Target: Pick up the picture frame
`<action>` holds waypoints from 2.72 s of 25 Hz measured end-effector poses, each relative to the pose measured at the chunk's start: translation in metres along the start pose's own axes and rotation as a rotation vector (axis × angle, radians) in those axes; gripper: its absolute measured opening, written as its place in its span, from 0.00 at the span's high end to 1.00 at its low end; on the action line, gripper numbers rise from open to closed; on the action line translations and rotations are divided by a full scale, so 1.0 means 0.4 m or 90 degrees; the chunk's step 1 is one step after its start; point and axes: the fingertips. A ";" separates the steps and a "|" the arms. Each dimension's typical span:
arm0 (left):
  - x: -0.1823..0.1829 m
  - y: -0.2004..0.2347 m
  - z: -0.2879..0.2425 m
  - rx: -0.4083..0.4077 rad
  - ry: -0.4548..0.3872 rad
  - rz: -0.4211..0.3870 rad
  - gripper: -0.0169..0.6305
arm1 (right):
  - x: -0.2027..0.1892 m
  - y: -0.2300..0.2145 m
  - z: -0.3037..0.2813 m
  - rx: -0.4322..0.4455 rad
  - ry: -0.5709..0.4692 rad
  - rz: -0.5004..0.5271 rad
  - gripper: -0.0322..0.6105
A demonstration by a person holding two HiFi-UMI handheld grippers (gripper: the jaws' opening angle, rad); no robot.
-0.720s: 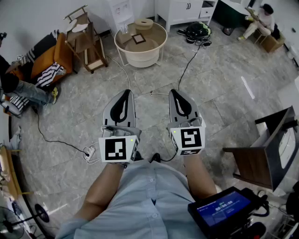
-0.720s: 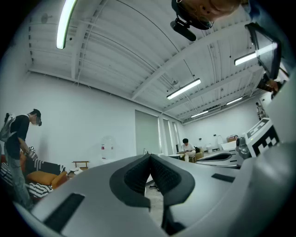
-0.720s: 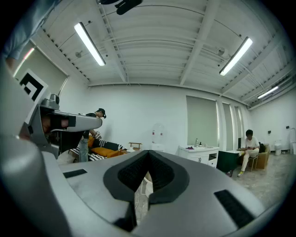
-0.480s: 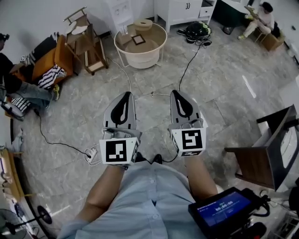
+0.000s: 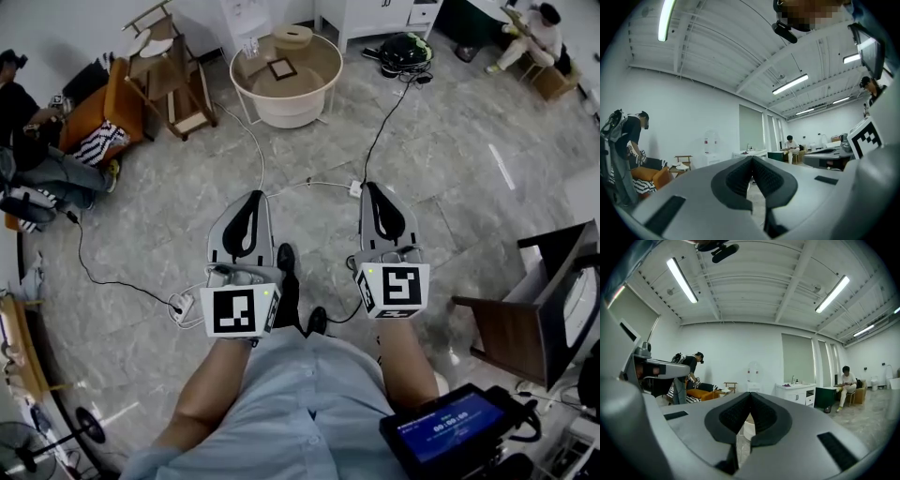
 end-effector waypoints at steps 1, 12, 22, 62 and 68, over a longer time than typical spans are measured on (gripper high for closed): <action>-0.015 0.015 -0.025 0.004 0.007 0.004 0.96 | -0.015 -0.006 -0.027 -0.001 0.007 -0.008 0.93; -0.127 0.228 -0.453 0.016 0.050 0.022 0.96 | -0.063 -0.092 -0.503 0.023 0.058 -0.020 0.93; -0.107 0.350 -0.747 -0.006 0.029 0.025 0.96 | 0.027 -0.205 -0.759 -0.021 0.046 0.008 0.93; -0.099 0.212 -1.660 0.085 0.032 -0.042 0.96 | 0.049 -0.898 -1.490 0.080 0.003 -0.014 0.93; -0.116 0.273 -1.734 0.108 0.034 -0.030 0.96 | 0.053 -0.899 -1.594 0.103 0.013 -0.002 0.93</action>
Point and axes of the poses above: the fingertips, and each gripper's own axes: z backward along the fingers, y to its left, x out of its top, and after that the axes turned 13 degrees about x, right-handed
